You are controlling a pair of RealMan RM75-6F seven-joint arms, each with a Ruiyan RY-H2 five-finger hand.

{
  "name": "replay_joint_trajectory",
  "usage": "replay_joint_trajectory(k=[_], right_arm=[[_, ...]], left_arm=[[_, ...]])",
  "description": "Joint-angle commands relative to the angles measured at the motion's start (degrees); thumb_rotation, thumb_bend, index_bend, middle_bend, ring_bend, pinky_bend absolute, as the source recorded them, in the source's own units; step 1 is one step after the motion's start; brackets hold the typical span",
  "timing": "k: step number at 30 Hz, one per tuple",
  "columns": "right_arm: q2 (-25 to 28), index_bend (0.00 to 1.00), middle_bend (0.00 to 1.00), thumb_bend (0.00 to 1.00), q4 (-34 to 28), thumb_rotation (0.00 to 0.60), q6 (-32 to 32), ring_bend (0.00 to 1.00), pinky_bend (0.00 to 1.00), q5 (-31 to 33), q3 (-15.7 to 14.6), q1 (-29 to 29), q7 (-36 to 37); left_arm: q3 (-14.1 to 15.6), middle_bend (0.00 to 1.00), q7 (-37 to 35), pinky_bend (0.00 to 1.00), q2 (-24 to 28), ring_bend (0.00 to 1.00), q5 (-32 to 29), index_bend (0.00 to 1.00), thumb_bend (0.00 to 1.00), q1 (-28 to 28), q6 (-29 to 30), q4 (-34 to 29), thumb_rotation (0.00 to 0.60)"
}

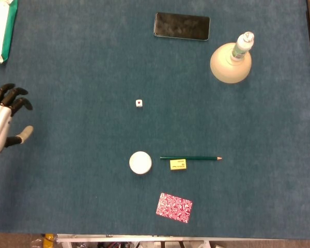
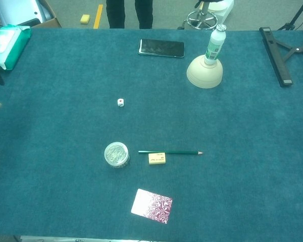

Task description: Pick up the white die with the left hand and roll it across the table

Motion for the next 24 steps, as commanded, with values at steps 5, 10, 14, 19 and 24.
replay_joint_trajectory(k=[5,10,14,19,24], right_arm=[[-0.16,0.29,0.34,0.0,1.05,0.6,-1.94,0.37,0.58,-1.72,0.73,2.18,0.0],[-0.65,0.28,0.34,0.0,1.91,0.6,-3.15,0.37,0.58,-1.78,1.58,3.84,-0.7],[-1.21,0.29,0.34,0.0,2.9,0.6,-4.24,0.37,0.58,-1.49,2.1,5.04,-1.04],[-1.83,0.29,0.34,0.0,3.93,0.6,-4.66,0.37,0.58,-1.12,2.22,5.56,-0.92],[-1.57,0.29,0.34,0.0,4.03,0.6,-3.91,0.37,0.58,-1.08,2.06,5.17,-0.62]], left_arm=[[-0.64,0.27,1.2,0.35,-2.09,0.18,-0.28,0.44,0.2,-3.01,-4.55,-1.77,0.6],[-1.58,0.24,3.91,0.35,-4.42,0.17,-2.82,0.44,0.2,-5.2,-8.88,-3.39,0.6],[-2.32,0.21,7.5,0.35,-6.29,0.16,-5.68,0.43,0.2,-6.78,-12.35,-4.74,0.6],[-2.95,0.18,10.6,0.34,-9.03,0.15,-8.46,0.43,0.2,-8.75,-15.89,-5.24,0.6],[-3.15,0.14,13.8,0.3,-11.52,0.09,-10.12,0.42,0.2,-10.55,-18.39,-5.11,0.6]])
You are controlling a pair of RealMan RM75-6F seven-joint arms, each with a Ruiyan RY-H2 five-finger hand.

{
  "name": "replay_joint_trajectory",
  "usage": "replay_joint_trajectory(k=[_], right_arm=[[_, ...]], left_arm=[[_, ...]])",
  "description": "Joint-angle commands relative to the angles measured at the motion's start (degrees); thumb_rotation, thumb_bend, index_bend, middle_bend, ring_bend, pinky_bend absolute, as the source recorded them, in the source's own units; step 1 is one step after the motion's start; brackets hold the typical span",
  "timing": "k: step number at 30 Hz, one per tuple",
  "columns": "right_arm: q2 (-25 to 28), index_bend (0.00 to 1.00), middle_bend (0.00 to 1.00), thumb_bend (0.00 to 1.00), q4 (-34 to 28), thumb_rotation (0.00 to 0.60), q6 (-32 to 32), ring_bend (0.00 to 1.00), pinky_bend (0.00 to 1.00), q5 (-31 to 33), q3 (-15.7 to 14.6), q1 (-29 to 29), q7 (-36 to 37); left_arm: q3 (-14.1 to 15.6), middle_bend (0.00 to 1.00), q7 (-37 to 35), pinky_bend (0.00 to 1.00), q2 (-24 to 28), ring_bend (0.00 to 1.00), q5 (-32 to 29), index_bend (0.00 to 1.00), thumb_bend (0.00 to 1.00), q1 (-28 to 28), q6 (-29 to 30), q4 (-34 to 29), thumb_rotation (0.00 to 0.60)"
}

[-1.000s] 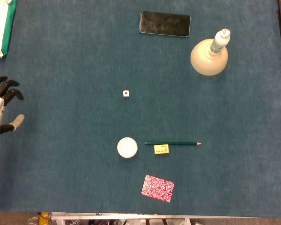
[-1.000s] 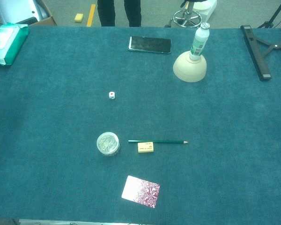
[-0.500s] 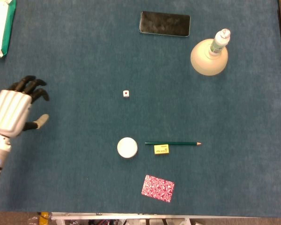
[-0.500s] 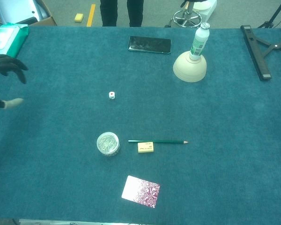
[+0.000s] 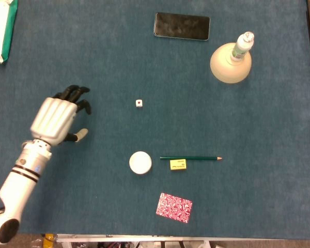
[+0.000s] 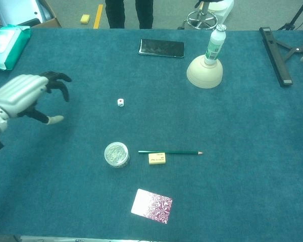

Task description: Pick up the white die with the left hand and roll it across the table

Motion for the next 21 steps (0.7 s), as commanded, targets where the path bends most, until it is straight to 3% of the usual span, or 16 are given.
replay_joint_trajectory(k=[1,21], right_arm=[[0.24,0.29,0.34,0.0,0.03,0.6,0.48,0.37,0.58,0.04,0.0,-0.25,0.22],[0.04,0.29,0.34,0.0,1.84,0.6,-0.1,0.37,0.58,0.92,0.18,0.17,1.89]], left_arm=[[-0.29,0.13,1.45,0.29,-1.67,0.08,-1.25,0.42,0.2,-1.22,-1.51,0.22,0.6],[-3.79,0.07,2.32,0.26,-9.31,0.05,-8.11,0.42,0.2,-9.27,-10.61,6.41,0.6]])
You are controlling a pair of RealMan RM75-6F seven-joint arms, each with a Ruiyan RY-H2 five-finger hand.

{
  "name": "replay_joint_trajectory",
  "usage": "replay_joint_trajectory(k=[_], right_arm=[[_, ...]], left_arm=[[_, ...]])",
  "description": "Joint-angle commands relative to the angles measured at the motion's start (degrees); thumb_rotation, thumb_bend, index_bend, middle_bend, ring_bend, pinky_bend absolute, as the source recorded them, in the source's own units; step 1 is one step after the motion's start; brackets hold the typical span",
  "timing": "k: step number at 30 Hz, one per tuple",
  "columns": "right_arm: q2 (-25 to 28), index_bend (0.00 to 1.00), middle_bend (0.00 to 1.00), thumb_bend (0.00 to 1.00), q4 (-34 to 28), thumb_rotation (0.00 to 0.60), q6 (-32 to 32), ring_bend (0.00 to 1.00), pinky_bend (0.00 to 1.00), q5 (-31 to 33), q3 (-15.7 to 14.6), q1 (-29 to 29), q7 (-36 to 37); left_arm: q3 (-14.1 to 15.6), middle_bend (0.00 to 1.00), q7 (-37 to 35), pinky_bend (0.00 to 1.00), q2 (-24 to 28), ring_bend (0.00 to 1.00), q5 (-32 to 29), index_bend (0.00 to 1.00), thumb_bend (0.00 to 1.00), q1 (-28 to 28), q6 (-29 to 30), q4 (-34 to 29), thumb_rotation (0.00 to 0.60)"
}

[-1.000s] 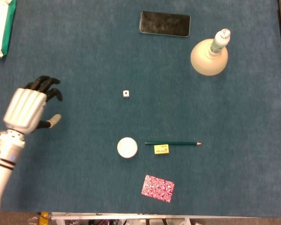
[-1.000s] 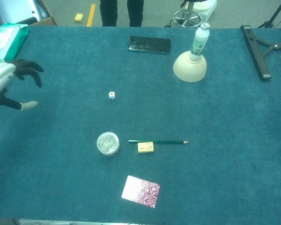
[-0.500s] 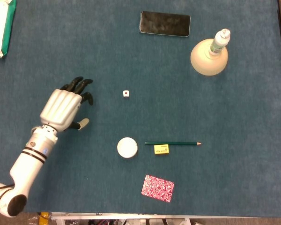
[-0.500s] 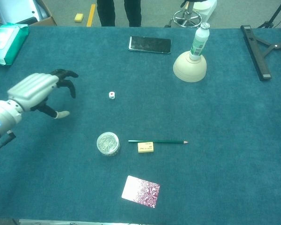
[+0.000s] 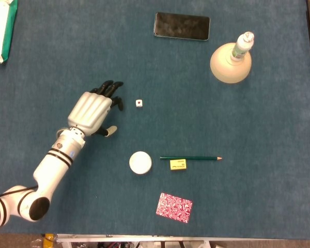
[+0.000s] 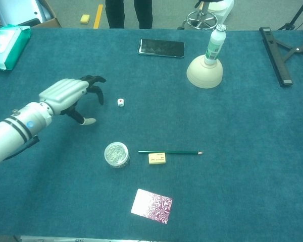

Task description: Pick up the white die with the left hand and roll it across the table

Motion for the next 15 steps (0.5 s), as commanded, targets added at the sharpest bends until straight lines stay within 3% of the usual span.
replay_joint_trajectory(k=[1,15], right_arm=[[-0.06,0.29,0.34,0.0,0.05,0.6,-0.03,0.37,0.58,0.0,-0.05,0.0,0.09],[-0.51,0.29,0.34,0.0,0.98,0.6,-0.63,0.37,0.57,0.31,-0.46,-0.05,1.02]], left_arm=[[-0.46,0.07,0.07,0.26,-0.41,0.05,-0.77,0.42,0.2,-0.99,-0.99,0.48,0.6],[-3.02,0.07,4.55,0.26,-4.14,0.05,-8.83,0.44,0.2,-6.56,-5.51,4.12,0.587]])
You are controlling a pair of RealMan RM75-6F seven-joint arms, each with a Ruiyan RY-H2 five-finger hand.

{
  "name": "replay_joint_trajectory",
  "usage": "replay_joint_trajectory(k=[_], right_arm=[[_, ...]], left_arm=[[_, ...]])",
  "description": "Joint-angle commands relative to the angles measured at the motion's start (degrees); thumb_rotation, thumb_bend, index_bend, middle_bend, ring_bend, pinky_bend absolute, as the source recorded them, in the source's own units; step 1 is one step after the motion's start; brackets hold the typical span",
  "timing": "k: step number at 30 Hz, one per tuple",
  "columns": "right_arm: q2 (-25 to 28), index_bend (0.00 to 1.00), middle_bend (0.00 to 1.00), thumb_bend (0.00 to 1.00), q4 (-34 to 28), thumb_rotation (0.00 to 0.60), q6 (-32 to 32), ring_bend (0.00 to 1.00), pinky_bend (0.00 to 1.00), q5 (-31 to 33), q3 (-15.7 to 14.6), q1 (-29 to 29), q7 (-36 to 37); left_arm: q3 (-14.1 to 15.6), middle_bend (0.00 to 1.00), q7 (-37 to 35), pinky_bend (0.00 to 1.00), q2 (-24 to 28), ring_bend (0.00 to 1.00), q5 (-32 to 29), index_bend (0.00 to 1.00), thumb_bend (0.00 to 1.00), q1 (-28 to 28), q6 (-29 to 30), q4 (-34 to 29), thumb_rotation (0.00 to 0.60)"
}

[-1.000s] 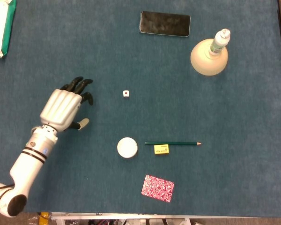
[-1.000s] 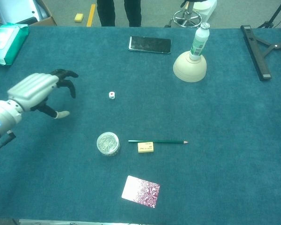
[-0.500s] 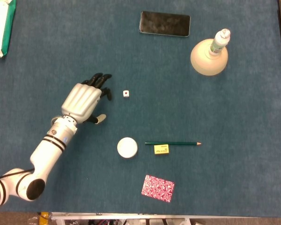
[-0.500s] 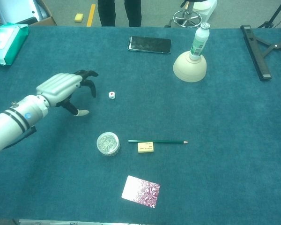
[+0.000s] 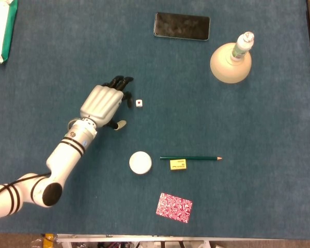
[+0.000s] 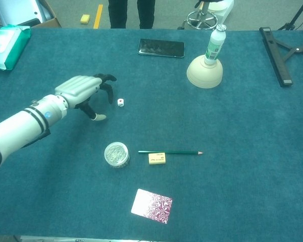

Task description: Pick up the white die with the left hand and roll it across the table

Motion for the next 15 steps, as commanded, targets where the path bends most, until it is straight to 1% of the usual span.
replay_joint_trajectory(k=[1,4,7,11,15], right_arm=[[-0.05,0.29,0.34,0.0,0.15,0.6,-0.01,0.37,0.57,0.06,-0.04,-0.06,0.2],[-0.12,0.29,0.34,0.0,0.4,0.6,-0.1,0.37,0.57,0.11,-0.17,-0.18,0.57],[-0.27,0.29,0.34,0.0,0.73,0.6,-0.24,0.37,0.58,0.14,-0.3,-0.28,1.01],[-0.5,0.29,0.34,0.0,1.16,0.6,-0.42,0.37,0.57,0.1,-0.5,-0.4,1.53],[-0.64,0.29,0.34,0.0,1.38,0.6,-0.49,0.37,0.57,0.02,-0.59,-0.44,1.7]], left_arm=[[-0.73,0.07,1.95,0.26,-1.08,0.05,-2.04,0.44,0.2,-1.29,-0.4,0.78,0.571],[-1.15,0.07,4.22,0.26,-1.66,0.05,-4.19,0.45,0.2,-2.25,-0.19,0.7,0.53],[-1.7,0.07,6.36,0.26,-2.07,0.05,-6.78,0.45,0.2,-3.17,0.06,0.45,0.509],[-2.22,0.07,8.95,0.26,-2.45,0.05,-10.73,0.46,0.2,-4.38,0.2,0.23,0.492],[-2.14,0.08,10.38,0.26,-3.03,0.05,-12.73,0.47,0.2,-5.19,0.81,0.67,0.479]])
